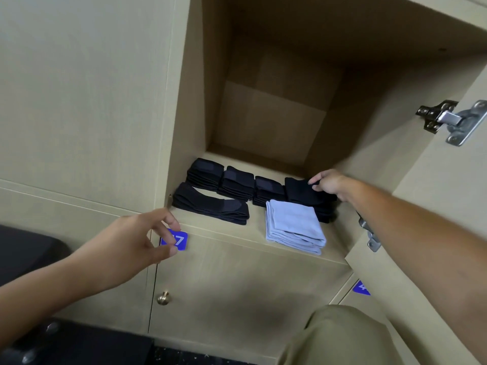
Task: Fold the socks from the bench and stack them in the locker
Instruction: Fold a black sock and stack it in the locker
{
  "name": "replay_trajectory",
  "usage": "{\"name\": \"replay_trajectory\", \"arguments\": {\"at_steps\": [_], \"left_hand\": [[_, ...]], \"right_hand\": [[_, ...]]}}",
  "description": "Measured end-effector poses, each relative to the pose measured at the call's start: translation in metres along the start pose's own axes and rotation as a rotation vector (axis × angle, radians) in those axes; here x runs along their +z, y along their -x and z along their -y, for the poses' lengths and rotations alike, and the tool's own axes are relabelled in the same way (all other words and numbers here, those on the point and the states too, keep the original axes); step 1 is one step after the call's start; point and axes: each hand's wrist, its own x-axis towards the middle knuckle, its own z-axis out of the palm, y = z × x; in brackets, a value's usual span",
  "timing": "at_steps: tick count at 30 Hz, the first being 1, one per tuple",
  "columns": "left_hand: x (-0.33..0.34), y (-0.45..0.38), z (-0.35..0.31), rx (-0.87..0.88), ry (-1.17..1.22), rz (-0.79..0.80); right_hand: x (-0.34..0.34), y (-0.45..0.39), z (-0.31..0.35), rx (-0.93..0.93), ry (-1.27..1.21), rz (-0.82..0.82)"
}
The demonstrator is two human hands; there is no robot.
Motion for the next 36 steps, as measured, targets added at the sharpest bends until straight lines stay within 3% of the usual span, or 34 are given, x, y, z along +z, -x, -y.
{"name": "replay_trajectory", "arguments": {"at_steps": [9,15,21,26,30,36], "left_hand": [[0.003,0.002,0.005,-0.035,-0.034,0.009],[-0.003,0.011,0.001,-0.058,-0.056,0.008],[-0.015,0.024,-0.001,-0.089,-0.063,-0.004],[-0.031,0.039,-0.003,-0.111,-0.077,-0.034],[-0.049,0.054,0.000,-0.129,-0.095,-0.075],[-0.083,0.088,0.005,-0.192,-0.167,-0.140]], "right_hand": [[0.014,0.003,-0.007,0.004,0.276,0.025],[0.014,0.013,0.008,-0.026,0.423,-0.063],[0.022,0.017,0.019,-0.165,0.384,0.109],[0.033,0.016,0.023,-0.160,0.490,0.208],[0.031,0.032,0.040,-0.251,0.457,0.017],[0.038,0.111,0.082,-0.563,0.243,-0.265]]}}
